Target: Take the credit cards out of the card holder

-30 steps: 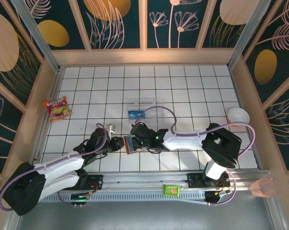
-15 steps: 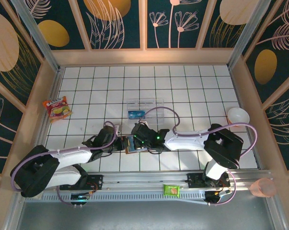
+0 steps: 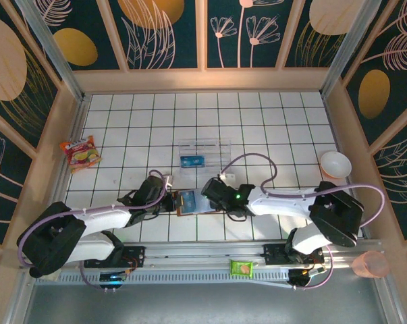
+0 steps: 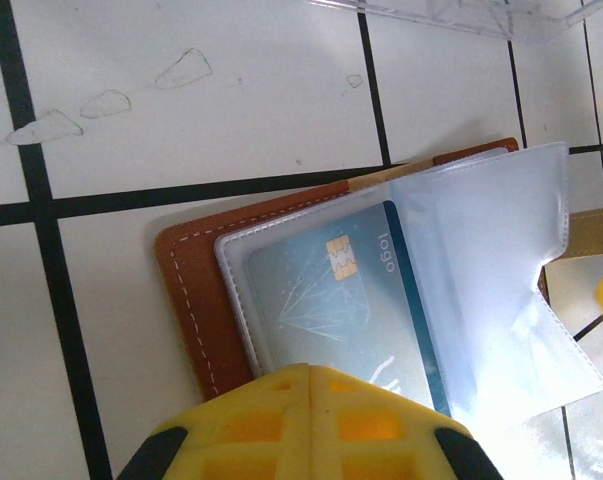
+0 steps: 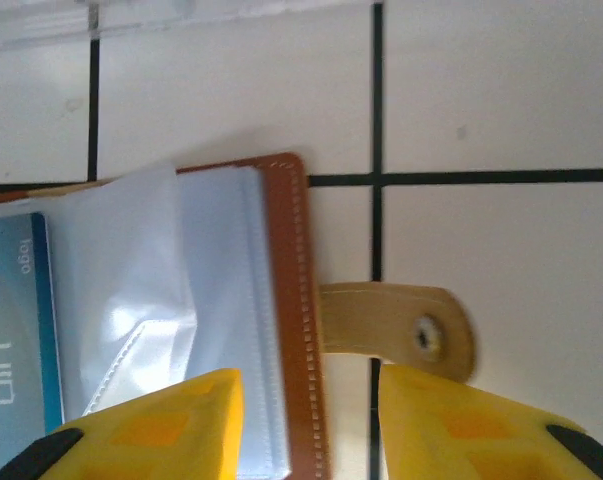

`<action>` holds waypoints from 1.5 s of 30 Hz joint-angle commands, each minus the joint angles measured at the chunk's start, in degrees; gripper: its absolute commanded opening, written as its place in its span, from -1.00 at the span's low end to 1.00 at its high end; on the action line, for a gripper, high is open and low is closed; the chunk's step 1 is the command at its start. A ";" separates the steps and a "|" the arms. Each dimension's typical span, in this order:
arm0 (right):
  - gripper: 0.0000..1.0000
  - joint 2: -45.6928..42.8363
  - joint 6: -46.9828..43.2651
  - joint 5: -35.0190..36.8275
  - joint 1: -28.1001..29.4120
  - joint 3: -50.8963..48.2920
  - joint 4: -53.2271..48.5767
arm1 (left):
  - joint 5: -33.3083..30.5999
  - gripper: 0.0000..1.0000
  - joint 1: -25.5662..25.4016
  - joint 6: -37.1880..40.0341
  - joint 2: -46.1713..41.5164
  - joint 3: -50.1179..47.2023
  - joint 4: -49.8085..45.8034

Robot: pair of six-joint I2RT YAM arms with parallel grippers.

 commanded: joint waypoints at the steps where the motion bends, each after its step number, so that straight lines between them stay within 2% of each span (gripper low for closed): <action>1: -0.17 -4.35 -3.53 3.53 0.39 0.94 -1.10 | -0.25 -0.88 -0.21 1.65 -1.96 1.46 -1.99; 3: -0.24 -6.14 -9.78 -0.29 0.89 1.61 3.20 | -0.27 -0.87 -0.17 1.91 -2.81 1.81 -2.81; 4: -0.34 -6.36 -12.53 -3.14 0.90 2.21 5.22 | -0.16 -0.87 -0.19 2.11 -3.10 2.03 -3.21; 6: -0.40 -5.39 -16.08 -9.72 0.50 3.12 8.84 | -0.51 -0.87 -0.19 2.46 -3.40 2.35 -3.83; 9: -0.49 -0.47 -18.38 -20.51 -1.10 4.38 13.54 | -0.52 -0.87 -0.22 2.79 -3.06 2.46 -3.84; 12: -0.57 4.72 -19.38 -24.56 -1.51 5.51 15.47 | -0.34 -0.89 -0.18 3.01 -1.80 2.41 -3.25; 16: -0.60 9.57 -19.08 -25.24 -2.00 6.17 14.69 | 0.39 -0.95 -0.17 3.18 0.35 2.41 -1.93; 19: -0.67 10.56 -16.83 -20.83 -1.96 5.76 10.85 | 0.37 -1.00 -0.17 3.20 1.82 2.56 -1.51; 25: -0.67 4.12 -8.38 -11.17 -1.95 -0.51 4.60 | 0.24 -1.00 -0.17 3.23 4.31 2.65 -0.35; 30: -0.63 -0.12 -1.56 -6.98 -2.00 -4.45 1.30 | -0.07 -1.00 -0.20 3.79 5.36 3.00 -0.31; 33: -0.63 -3.17 -1.17 -5.14 -1.98 -4.51 0.01 | -0.21 -1.00 -0.16 3.91 5.21 3.17 -0.59; 37: -0.70 -6.73 -9.90 -9.08 -1.54 -1.48 3.69 | 0.62 -1.00 -0.25 4.02 3.56 3.44 -0.66; 40: -0.72 -5.06 -15.18 -13.66 -1.92 2.00 6.02 | 0.73 -0.95 -0.24 4.23 2.12 4.04 -1.87; 45: -0.59 1.97 -18.03 -28.29 -5.82 2.65 15.86 | 0.67 -0.85 -0.19 4.10 0.14 4.22 -2.95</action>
